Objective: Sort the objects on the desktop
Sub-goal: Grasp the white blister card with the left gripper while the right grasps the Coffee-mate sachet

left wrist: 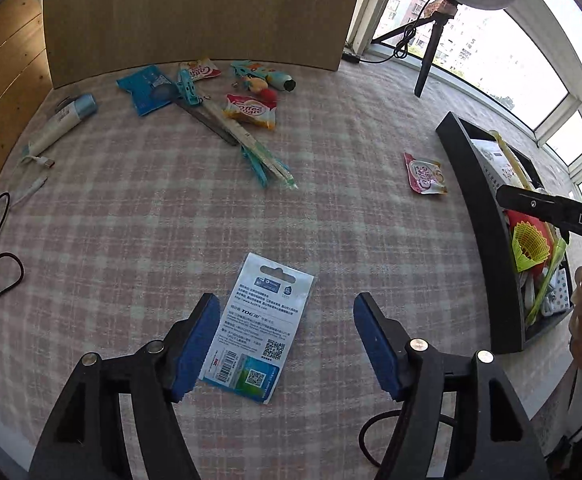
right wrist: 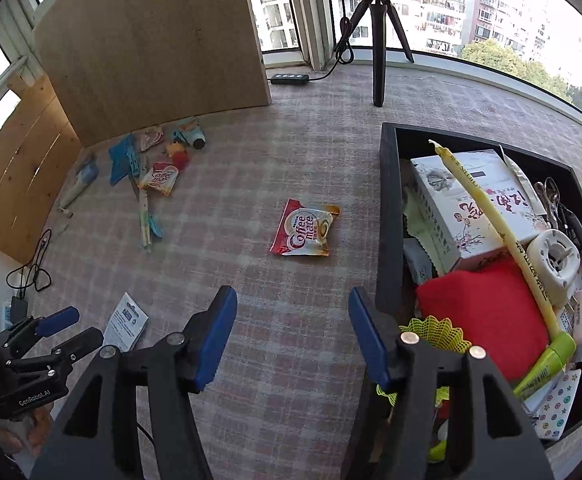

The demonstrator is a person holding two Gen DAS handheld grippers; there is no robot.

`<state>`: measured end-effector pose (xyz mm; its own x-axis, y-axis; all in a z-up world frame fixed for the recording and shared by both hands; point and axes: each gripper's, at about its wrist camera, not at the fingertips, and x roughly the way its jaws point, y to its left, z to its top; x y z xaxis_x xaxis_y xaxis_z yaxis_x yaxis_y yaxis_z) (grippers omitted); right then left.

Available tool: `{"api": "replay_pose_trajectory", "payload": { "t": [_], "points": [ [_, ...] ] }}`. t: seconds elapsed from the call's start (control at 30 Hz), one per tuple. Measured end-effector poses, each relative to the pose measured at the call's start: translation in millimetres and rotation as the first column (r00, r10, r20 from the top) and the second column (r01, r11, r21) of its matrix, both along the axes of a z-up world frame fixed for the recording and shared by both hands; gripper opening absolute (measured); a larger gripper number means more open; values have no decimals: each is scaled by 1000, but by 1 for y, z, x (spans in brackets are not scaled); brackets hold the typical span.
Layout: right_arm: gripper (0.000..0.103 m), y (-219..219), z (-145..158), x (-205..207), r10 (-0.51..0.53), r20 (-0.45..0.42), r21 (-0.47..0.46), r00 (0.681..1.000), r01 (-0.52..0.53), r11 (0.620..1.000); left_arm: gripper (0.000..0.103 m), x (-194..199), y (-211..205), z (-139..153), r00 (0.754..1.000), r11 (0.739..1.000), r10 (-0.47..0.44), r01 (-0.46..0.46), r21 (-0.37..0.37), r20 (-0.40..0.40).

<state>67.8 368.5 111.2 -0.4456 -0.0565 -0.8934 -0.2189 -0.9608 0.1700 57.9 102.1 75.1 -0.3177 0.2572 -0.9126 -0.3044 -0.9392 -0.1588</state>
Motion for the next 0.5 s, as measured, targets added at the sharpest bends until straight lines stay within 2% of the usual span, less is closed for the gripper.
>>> {"api": "replay_pose_trajectory", "payload": {
  "t": [0.23,0.37,0.5],
  "points": [
    [59,-2,-20,-38,-68,103,-63,992,75,995,70,0,-3,-27,995,992,-86,91,-93,53],
    [59,0,-33,-60,-91,160,-64,983,102,993,70,-3,3,-38,991,988,-108,115,-101,74],
    [59,5,-46,-80,-109,202,-26,973,116,993,70,-8,7,-45,989,988,-115,124,-97,92]
  ]
}}
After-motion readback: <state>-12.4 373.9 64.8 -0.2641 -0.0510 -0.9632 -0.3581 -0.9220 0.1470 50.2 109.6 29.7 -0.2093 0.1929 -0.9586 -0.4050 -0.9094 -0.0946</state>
